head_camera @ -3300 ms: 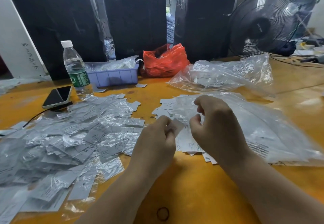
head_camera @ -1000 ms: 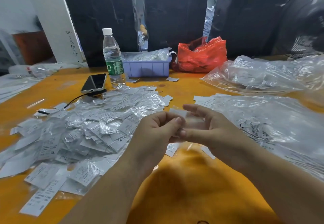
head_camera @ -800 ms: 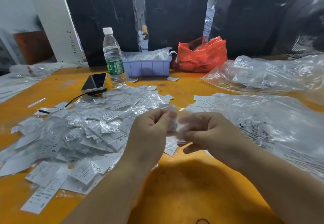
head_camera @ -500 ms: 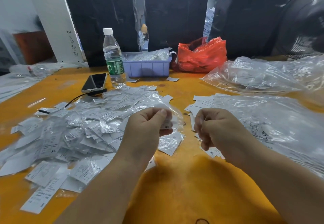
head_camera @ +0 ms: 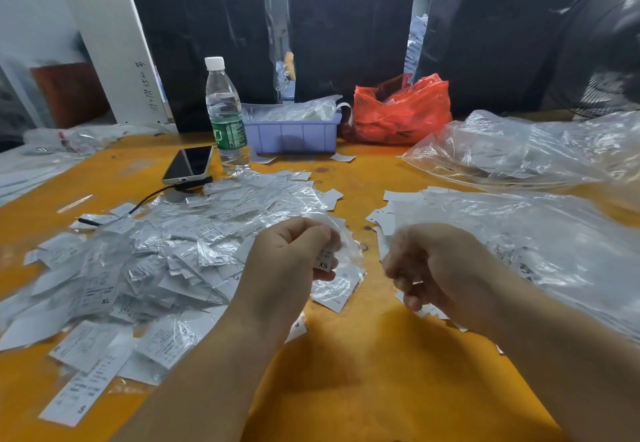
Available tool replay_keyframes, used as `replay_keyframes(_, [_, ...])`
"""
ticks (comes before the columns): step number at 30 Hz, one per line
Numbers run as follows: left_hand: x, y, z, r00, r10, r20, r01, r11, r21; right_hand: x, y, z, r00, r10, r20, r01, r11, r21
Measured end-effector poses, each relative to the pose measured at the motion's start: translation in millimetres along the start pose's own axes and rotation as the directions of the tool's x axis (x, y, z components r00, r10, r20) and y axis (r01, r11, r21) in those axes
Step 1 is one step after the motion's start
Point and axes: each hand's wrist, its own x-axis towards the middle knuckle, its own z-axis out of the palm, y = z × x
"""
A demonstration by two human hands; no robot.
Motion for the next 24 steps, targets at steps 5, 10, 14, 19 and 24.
replay_keyframes(5, [1, -1, 1, 1.0, 0.01, 0.004, -0.01, 1.0, 0.014, 0, 4, 7, 0.996, -0.076, 0.055, 0.078, 0.996, -0.039])
replay_keyframes(10, [-1, 1, 2, 0.999, 0.029, 0.013, -0.03, 0.999, 0.026, 2, 0, 5, 0.997, -0.075, -0.036, 0.074, 0.997, -0.029])
replay_keyframes(14, [-6, 2, 4, 0.999, 0.025, 0.028, -0.026, 0.999, 0.037, 0, 1, -4, 0.998, -0.021, -0.064, 0.026, 0.997, 0.073])
replay_keyframes(19, [-4, 1, 2, 1.0, 0.023, 0.02, -0.024, 1.0, 0.019, 1, 4, -7, 0.989, 0.149, 0.024, -0.151, 0.98, 0.132])
replay_keyframes(24, [-7, 1, 7, 0.998, 0.059, 0.009, -0.059, 0.998, 0.034, 2, 9, -1, 0.975, 0.201, 0.099, -0.209, 0.975, 0.075])
